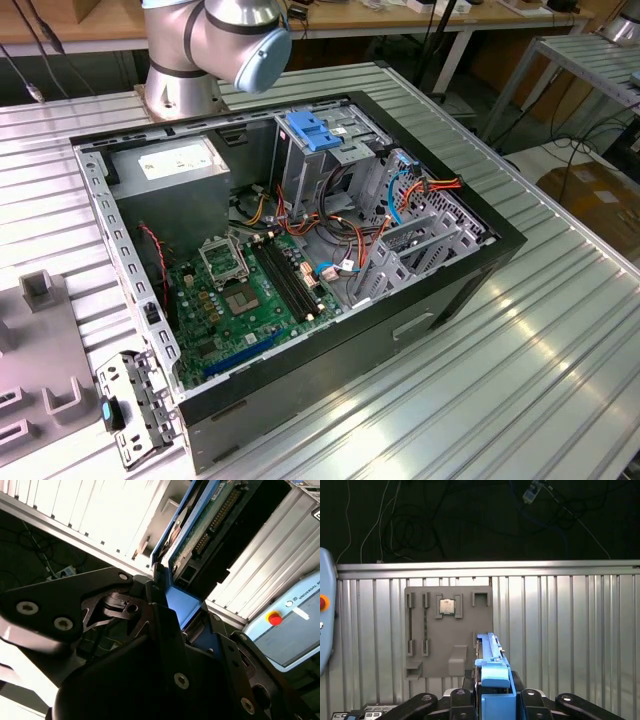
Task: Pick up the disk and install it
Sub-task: 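Pick up the disk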
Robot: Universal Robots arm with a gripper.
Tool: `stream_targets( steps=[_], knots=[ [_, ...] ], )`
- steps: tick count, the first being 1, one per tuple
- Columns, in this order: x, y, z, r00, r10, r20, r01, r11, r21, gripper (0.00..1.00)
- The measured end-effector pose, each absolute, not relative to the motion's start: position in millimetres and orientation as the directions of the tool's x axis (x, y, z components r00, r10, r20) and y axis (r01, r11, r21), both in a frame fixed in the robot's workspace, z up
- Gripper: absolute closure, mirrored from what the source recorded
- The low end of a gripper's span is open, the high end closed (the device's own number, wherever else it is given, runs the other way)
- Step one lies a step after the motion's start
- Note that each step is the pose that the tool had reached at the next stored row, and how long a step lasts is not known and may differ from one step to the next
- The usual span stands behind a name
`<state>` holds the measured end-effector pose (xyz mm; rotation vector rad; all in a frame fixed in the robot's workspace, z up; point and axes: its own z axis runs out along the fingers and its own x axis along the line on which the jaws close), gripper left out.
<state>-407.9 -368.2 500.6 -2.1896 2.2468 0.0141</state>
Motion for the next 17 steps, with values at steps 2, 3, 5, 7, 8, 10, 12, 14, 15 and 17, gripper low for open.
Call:
stream_targets(
  steps=[2,3,5,7,8,10,12,14,15,17],
  knots=[
    [-405,-368,501,-0.026,-1.0,-0.01,-1.0,0.026,0.003,0.63],
    [-403,-368,501,-0.026,-1.0,-0.009,-1.0,0.026,0.004,0.63],
    [-400,-368,501,-0.026,-1.0,-0.009,-1.0,0.026,0.004,0.63],
    [-396,-368,501,-0.026,-1.0,-0.009,-1.0,0.026,0.004,0.63],
    [-394,-368,501,-0.026,-1.0,-0.009,-1.0,0.026,0.003,0.63],
    [-389,-368,501,-0.026,-1.0,-0.009,-1.0,0.026,0.004,0.63],
    [-384,-368,501,-0.026,-1.0,-0.009,-1.0,0.026,0.003,0.63],
    [-381,-368,501,-0.026,-1.0,-0.009,-1.0,0.026,0.004,0.63],
    [-379,-368,501,-0.026,-1.0,-0.009,-1.0,0.026,0.003,0.63],
    [-374,-368,501,-0.026,-1.0,-0.009,-1.0,0.026,0.003,0.63]
  ],
)
